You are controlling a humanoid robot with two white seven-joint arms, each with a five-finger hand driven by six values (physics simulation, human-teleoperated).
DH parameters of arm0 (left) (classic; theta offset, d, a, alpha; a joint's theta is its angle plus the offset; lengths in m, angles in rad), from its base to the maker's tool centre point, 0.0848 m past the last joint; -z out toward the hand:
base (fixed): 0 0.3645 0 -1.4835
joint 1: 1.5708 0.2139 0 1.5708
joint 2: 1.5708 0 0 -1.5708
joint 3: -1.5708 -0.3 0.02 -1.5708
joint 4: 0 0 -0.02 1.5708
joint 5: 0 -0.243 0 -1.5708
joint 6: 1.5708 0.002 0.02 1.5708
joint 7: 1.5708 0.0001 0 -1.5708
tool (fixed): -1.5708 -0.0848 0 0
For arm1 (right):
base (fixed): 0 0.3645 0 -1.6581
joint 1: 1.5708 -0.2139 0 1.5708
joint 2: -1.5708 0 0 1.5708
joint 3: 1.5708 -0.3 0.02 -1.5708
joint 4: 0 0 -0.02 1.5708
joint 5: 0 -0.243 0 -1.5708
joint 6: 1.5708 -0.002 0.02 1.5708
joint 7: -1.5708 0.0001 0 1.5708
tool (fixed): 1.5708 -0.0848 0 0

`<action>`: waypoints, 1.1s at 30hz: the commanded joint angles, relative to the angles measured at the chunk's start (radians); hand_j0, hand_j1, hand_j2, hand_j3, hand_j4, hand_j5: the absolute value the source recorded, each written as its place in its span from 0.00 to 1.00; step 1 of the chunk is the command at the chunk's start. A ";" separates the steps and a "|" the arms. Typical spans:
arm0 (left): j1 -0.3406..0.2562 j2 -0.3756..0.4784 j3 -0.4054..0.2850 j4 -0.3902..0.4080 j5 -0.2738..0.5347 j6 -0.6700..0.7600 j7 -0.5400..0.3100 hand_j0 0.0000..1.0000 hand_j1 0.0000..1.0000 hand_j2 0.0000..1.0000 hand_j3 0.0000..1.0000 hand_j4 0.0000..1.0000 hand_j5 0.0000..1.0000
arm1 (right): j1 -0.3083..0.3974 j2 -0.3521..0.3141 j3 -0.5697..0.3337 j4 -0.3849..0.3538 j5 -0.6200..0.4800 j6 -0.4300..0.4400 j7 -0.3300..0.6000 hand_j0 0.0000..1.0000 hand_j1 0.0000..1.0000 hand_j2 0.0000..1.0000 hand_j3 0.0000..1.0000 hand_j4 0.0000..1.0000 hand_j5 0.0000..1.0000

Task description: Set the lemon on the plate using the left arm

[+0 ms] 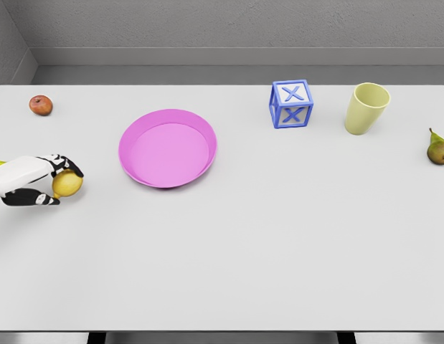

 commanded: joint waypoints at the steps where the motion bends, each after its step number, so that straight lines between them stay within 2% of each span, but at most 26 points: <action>1: 0.000 0.000 0.000 -0.006 0.006 0.000 0.001 0.48 0.48 0.48 0.48 0.48 0.48 | 0.000 0.000 -0.002 0.000 0.000 0.000 0.000 1.00 1.00 1.00 1.00 1.00 1.00; 6: 0.000 -0.001 0.017 -0.007 0.007 0.002 0.001 0.47 0.47 0.47 0.47 0.47 0.47 | 0.000 0.000 0.000 0.000 0.000 0.000 0.000 1.00 1.00 1.00 1.00 1.00 1.00; 33: -0.075 -0.027 0.016 -0.019 0.012 0.005 0.001 0.41 0.41 0.41 0.41 0.41 0.41 | 0.000 0.000 0.000 -0.002 0.000 0.000 0.000 1.00 1.00 1.00 1.00 1.00 1.00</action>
